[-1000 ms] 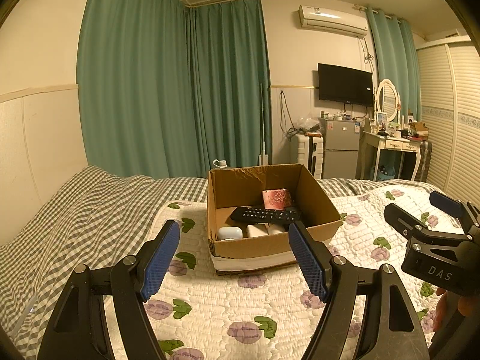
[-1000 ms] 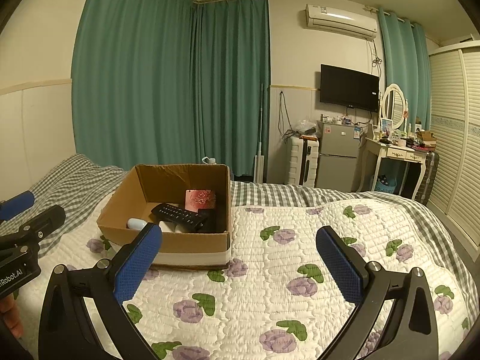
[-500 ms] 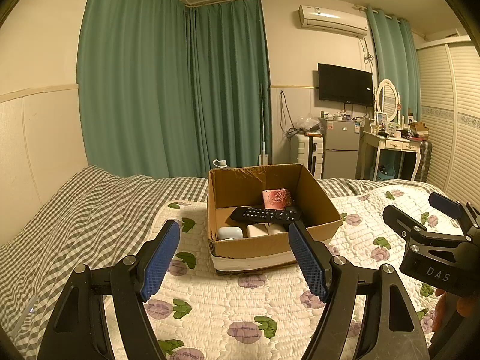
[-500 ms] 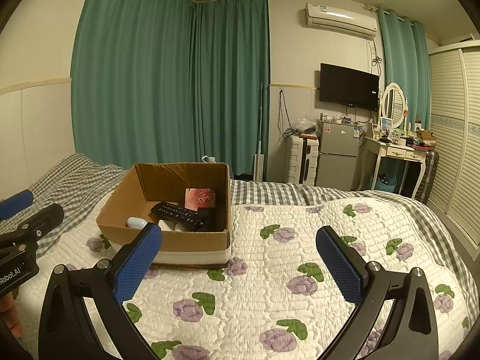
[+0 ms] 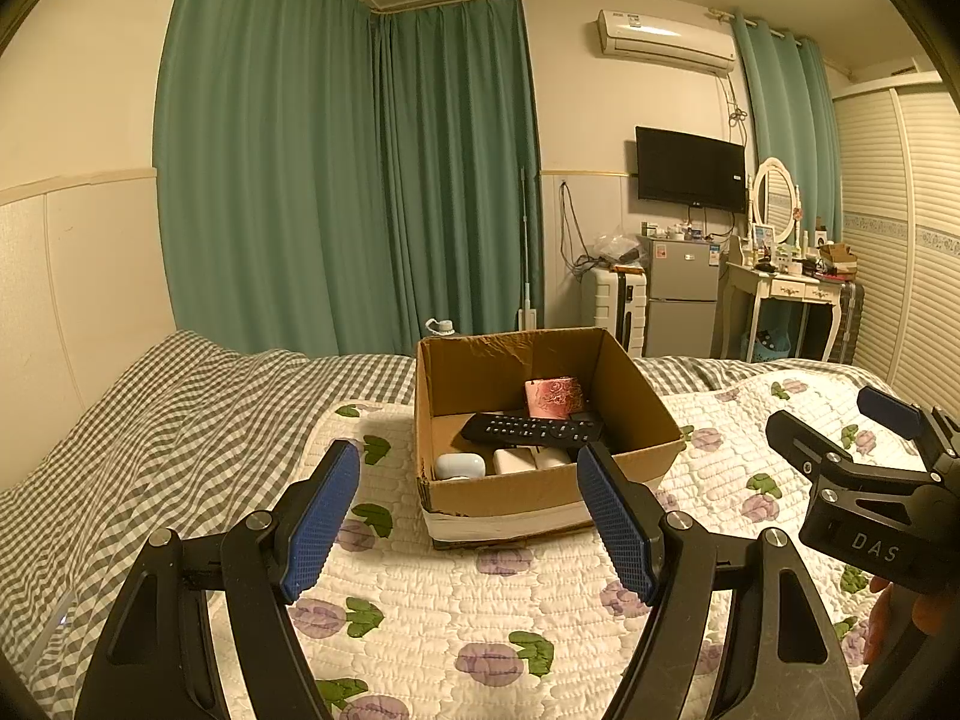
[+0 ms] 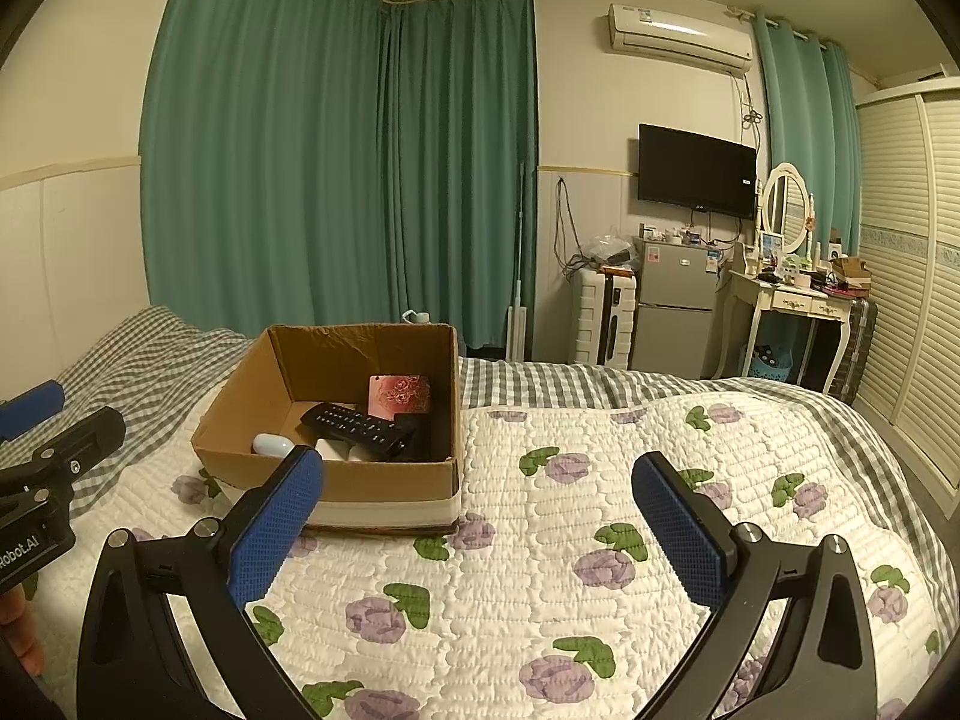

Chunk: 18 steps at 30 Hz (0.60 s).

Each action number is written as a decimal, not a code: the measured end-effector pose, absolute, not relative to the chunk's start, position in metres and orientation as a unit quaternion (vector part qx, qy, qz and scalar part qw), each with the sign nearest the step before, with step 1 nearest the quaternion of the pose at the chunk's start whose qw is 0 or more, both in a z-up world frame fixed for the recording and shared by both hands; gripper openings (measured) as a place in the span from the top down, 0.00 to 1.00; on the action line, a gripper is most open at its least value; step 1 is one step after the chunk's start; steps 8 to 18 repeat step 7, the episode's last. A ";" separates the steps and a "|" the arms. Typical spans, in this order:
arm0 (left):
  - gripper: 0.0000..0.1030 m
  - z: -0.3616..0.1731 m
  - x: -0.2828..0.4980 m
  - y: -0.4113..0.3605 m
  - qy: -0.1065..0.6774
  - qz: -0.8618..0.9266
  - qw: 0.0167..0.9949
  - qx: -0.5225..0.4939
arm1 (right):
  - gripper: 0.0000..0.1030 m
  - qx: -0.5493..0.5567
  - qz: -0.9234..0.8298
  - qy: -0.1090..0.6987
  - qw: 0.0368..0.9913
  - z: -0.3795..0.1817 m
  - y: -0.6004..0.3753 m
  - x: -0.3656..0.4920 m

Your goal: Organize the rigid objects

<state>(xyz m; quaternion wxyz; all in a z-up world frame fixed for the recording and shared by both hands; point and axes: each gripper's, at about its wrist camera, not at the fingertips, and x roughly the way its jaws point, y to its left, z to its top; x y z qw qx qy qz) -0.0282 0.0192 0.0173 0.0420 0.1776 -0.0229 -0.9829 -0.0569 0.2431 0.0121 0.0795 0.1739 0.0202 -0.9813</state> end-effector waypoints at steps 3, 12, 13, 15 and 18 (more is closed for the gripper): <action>0.24 0.017 -0.028 0.019 -0.022 -0.983 0.043 0.179 | 0.00 0.174 -0.981 0.020 0.079 0.012 0.243 -0.057; 0.24 0.016 -0.028 0.019 -0.023 -0.983 0.045 0.179 | 0.00 0.174 -0.981 0.020 0.078 0.012 0.243 -0.057; 0.24 0.016 -0.028 0.019 -0.023 -0.983 0.045 0.179 | 0.00 0.174 -0.981 0.020 0.078 0.012 0.243 -0.057; 0.24 0.016 -0.028 0.019 -0.023 -0.983 0.045 0.179 | 0.00 0.174 -0.981 0.020 0.078 0.012 0.243 -0.057; 0.24 0.016 -0.028 0.019 -0.023 -0.983 0.045 0.179 | 0.00 0.174 -0.981 0.020 0.078 0.012 0.243 -0.057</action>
